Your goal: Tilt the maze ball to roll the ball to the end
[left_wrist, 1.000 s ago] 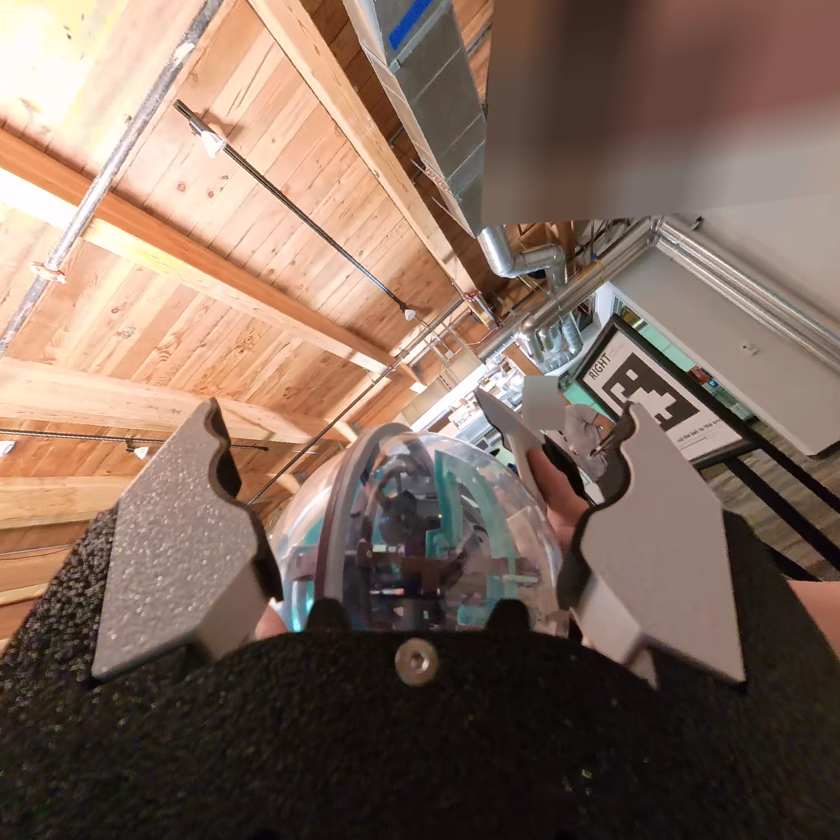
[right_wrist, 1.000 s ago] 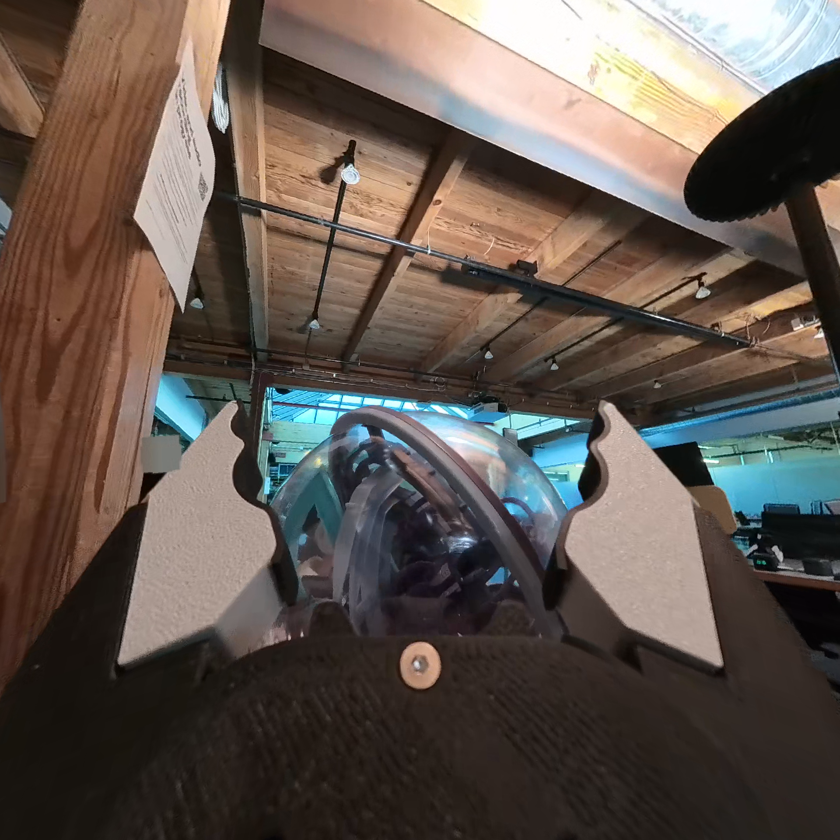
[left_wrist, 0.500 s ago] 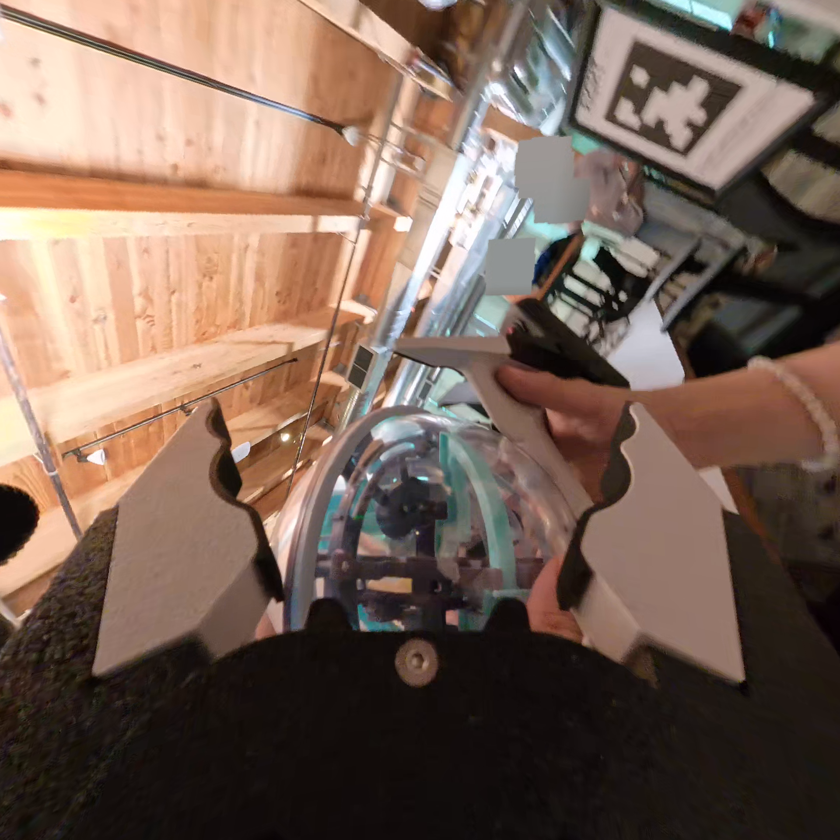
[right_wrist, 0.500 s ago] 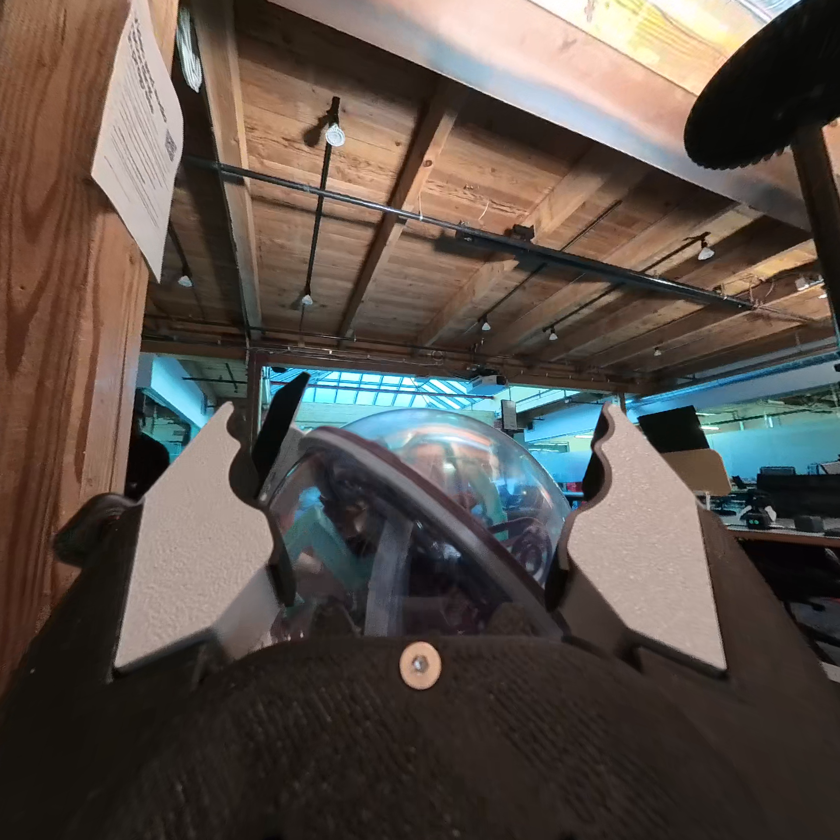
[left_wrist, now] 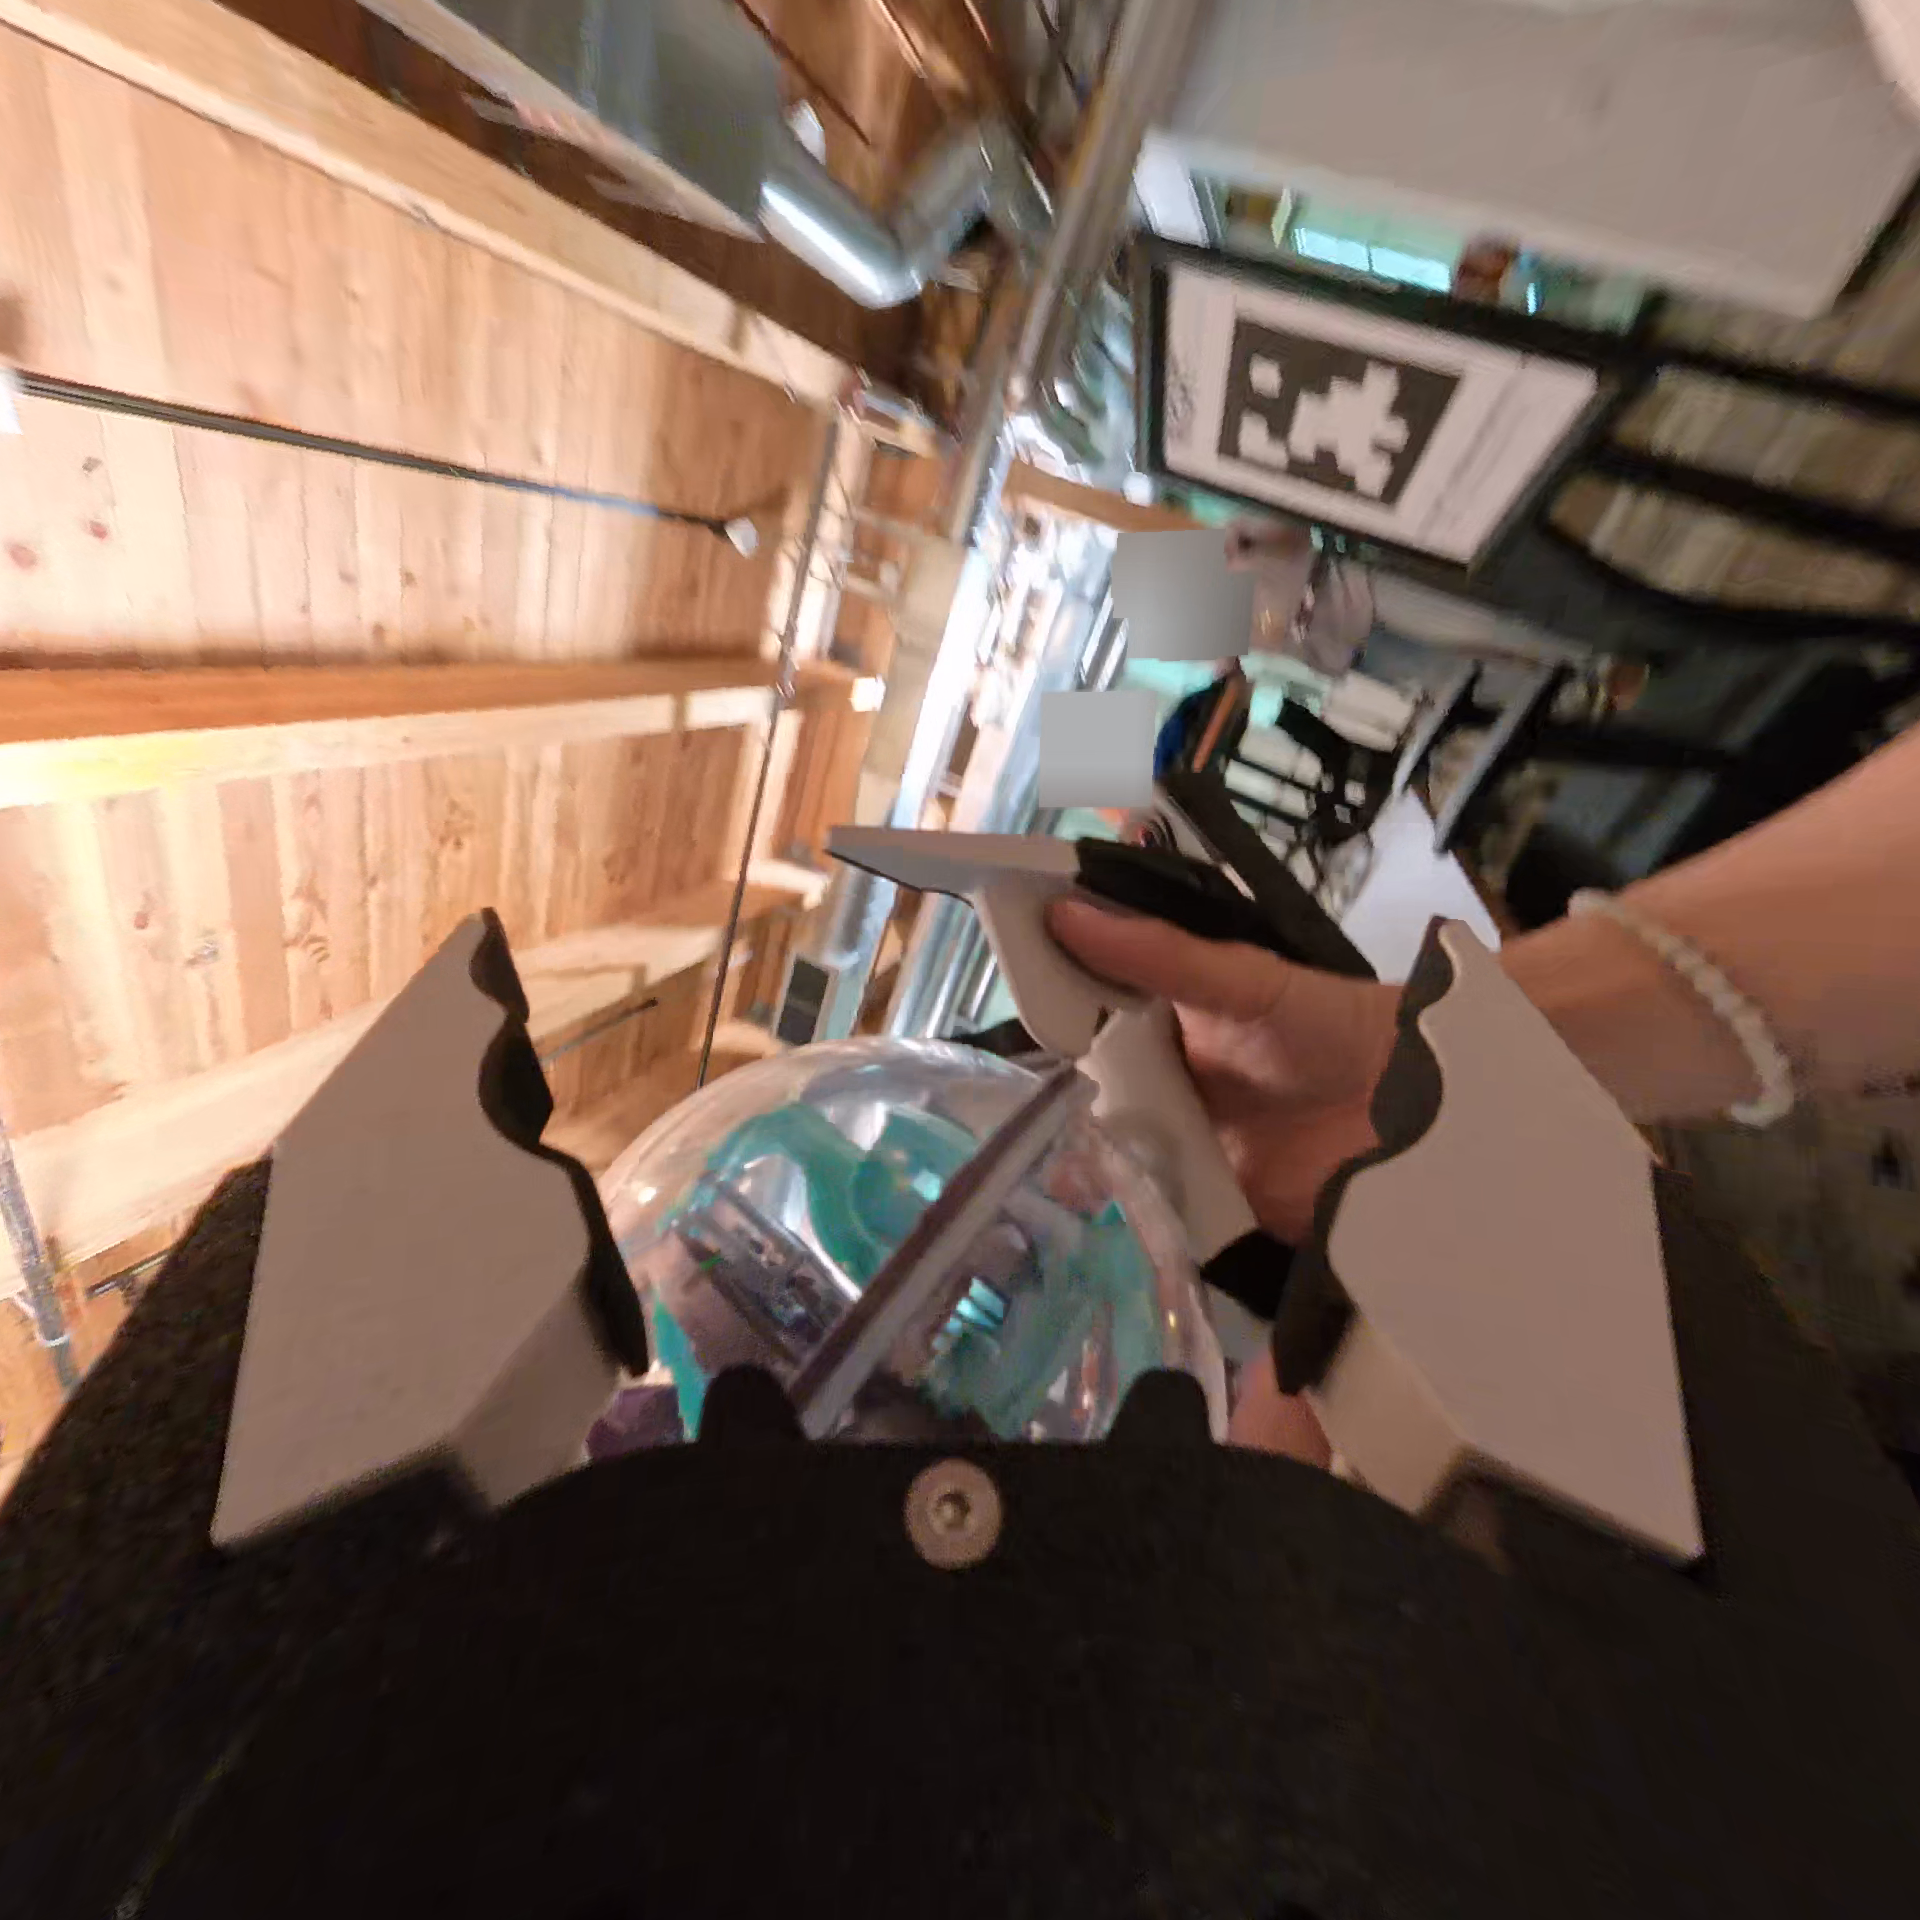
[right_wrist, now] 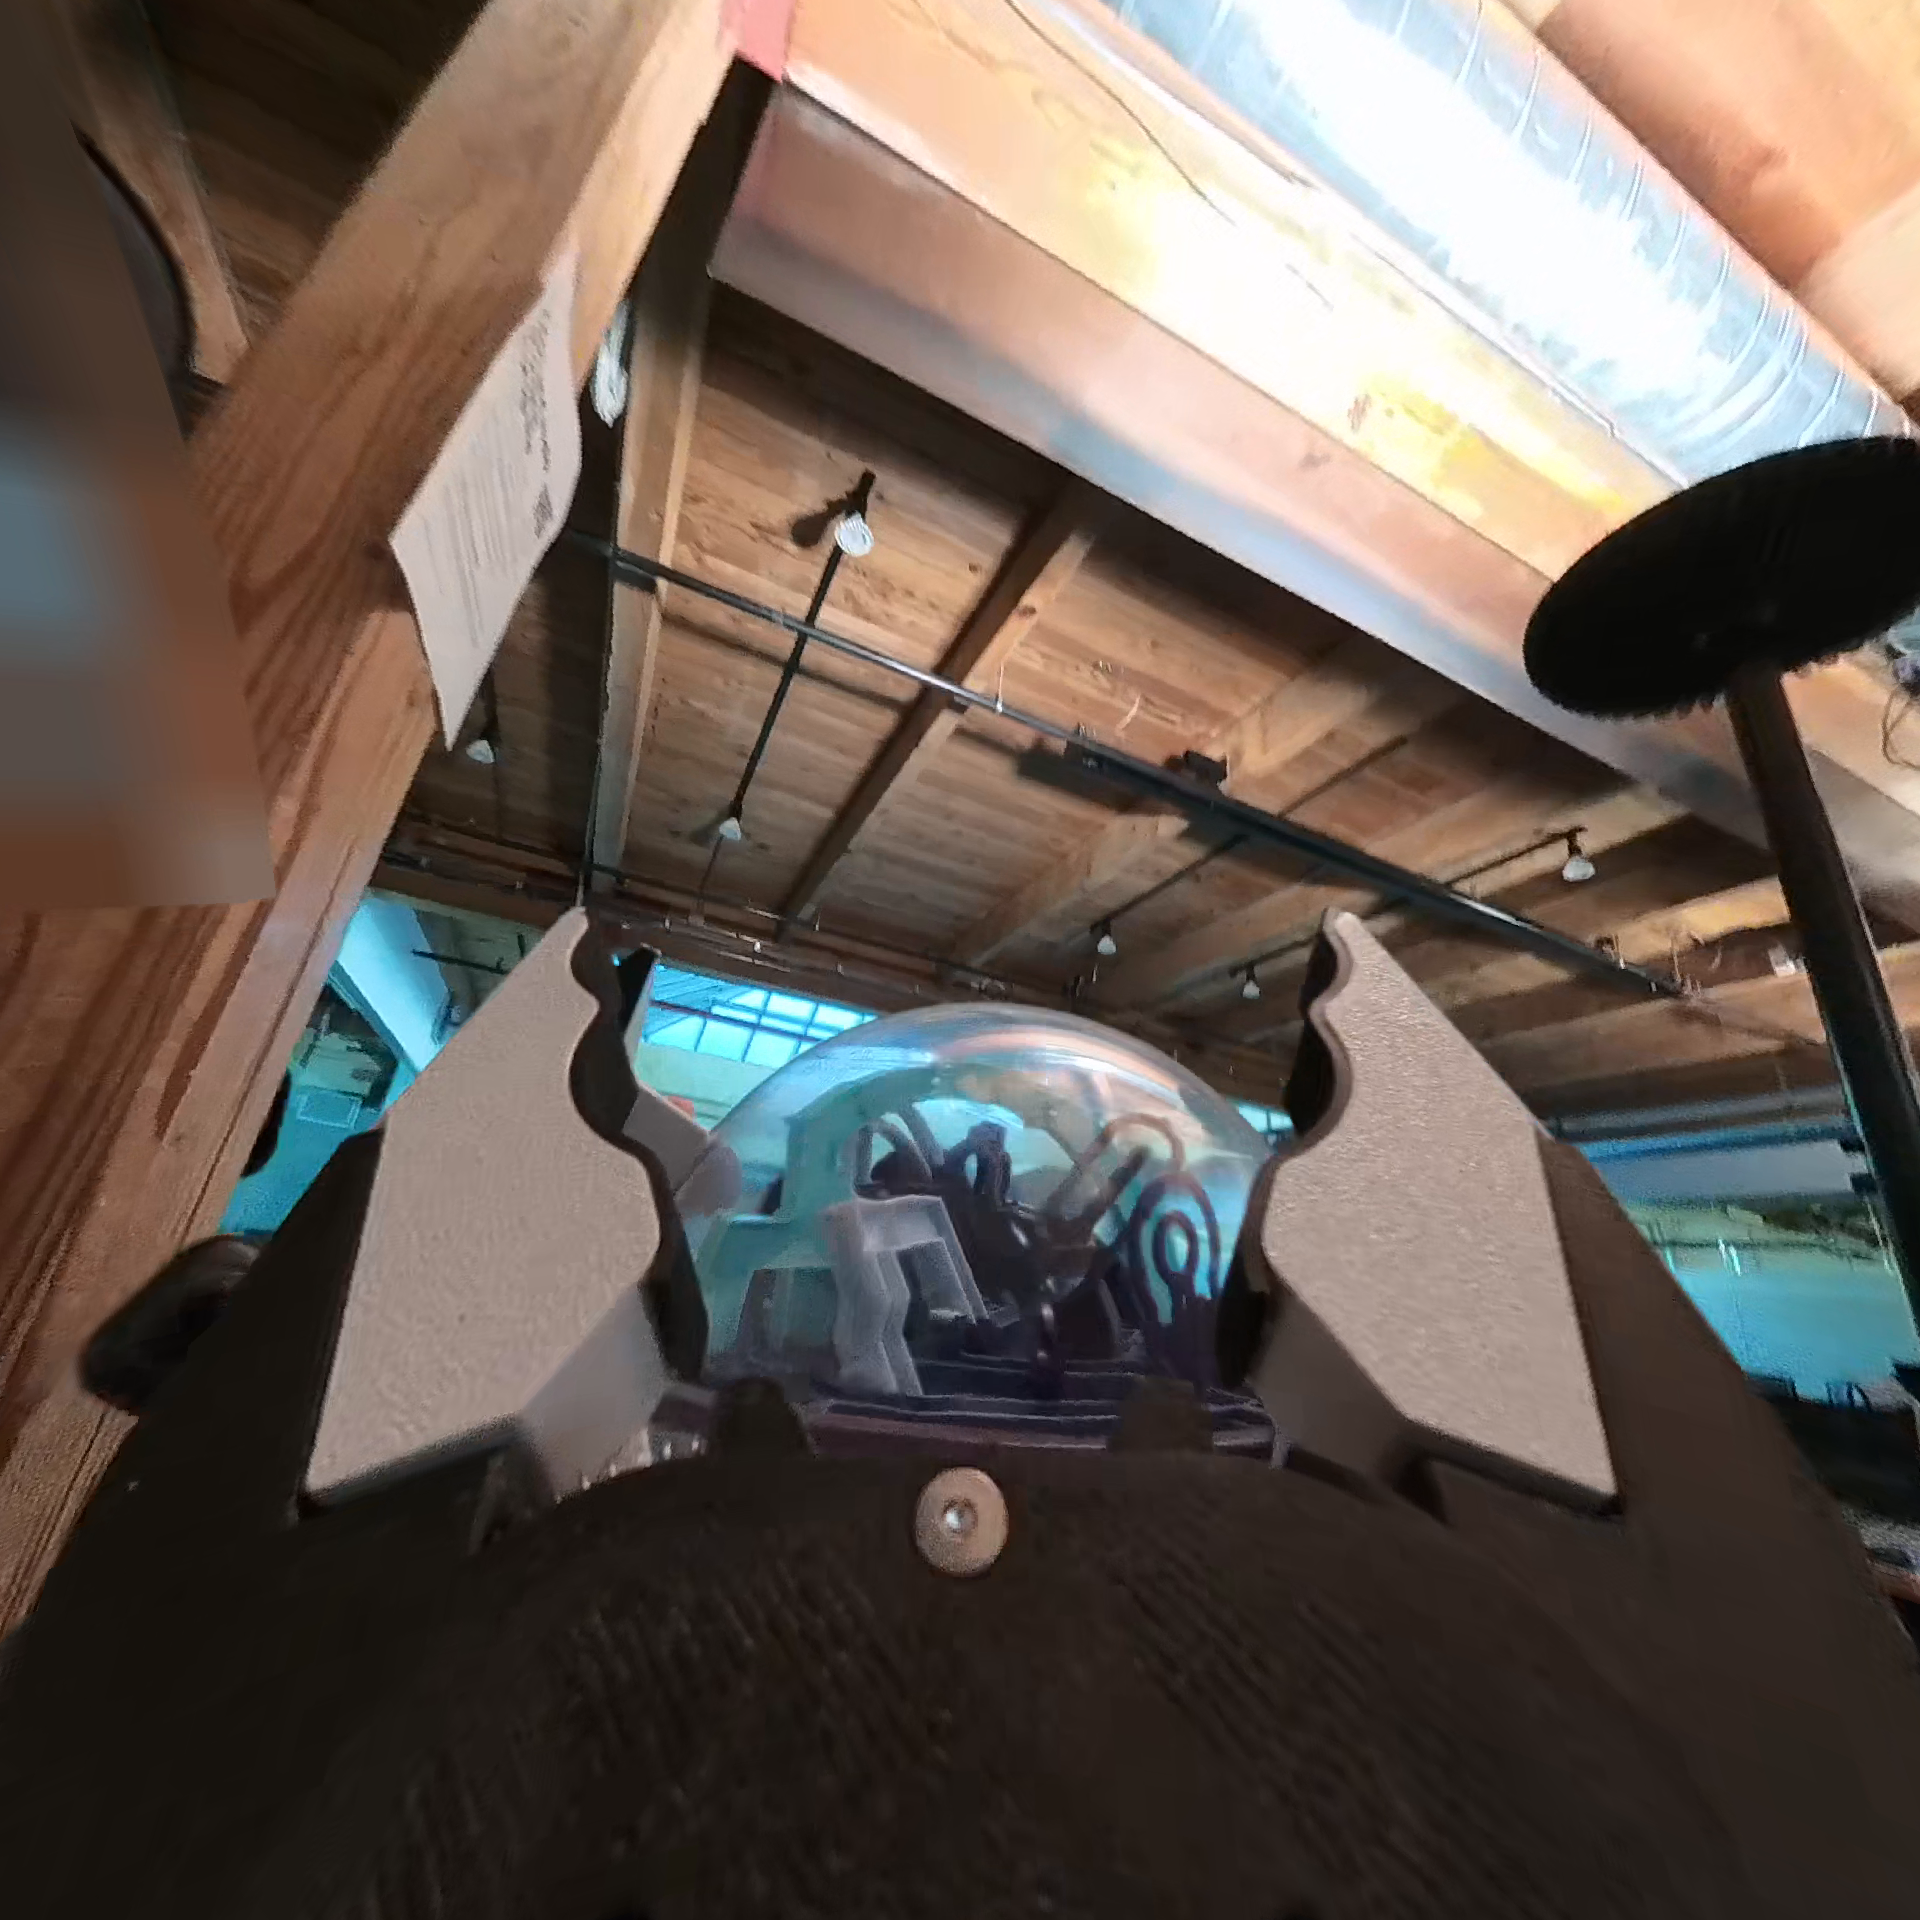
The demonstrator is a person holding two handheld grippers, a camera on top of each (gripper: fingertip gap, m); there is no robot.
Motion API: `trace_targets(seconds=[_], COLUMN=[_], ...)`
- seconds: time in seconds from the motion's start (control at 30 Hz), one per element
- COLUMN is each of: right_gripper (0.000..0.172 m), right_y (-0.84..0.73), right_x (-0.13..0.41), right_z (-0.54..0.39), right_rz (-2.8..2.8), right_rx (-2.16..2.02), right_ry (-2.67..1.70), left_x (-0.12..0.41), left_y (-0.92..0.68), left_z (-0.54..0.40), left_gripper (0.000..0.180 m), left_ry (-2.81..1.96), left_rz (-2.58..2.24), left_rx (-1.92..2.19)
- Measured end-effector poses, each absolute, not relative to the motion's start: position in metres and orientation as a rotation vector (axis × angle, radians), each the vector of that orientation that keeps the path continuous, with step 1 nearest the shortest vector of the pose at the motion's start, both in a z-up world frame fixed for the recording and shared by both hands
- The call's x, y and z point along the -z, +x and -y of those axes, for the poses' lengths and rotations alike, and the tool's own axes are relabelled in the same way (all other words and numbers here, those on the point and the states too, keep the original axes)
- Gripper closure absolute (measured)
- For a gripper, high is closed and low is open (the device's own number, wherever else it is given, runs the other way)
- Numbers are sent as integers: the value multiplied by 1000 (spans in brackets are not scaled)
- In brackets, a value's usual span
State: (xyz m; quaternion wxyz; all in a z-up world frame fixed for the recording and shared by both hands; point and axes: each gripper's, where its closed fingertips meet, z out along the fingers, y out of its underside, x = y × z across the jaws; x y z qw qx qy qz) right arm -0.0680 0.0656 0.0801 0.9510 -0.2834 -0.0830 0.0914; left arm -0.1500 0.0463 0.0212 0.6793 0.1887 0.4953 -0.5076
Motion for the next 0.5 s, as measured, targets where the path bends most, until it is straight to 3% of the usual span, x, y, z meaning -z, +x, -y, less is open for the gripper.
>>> trace_targets(seconds=[0.33, 0.5], right_gripper=[57, 55], right_y=[-99, -106], right_x=[-90, -91], right_z=[-42, -44], right_rz=[320, 340], right_rx=[-190, -153], right_ry=[-477, -488], left_x=[-52, -56], left_y=[-183, -185], left_z=[-77, -83], left_gripper=[24, 24], left_ry=[377, 358], left_rz=[-834, -806], left_rx=[1395, 1420])
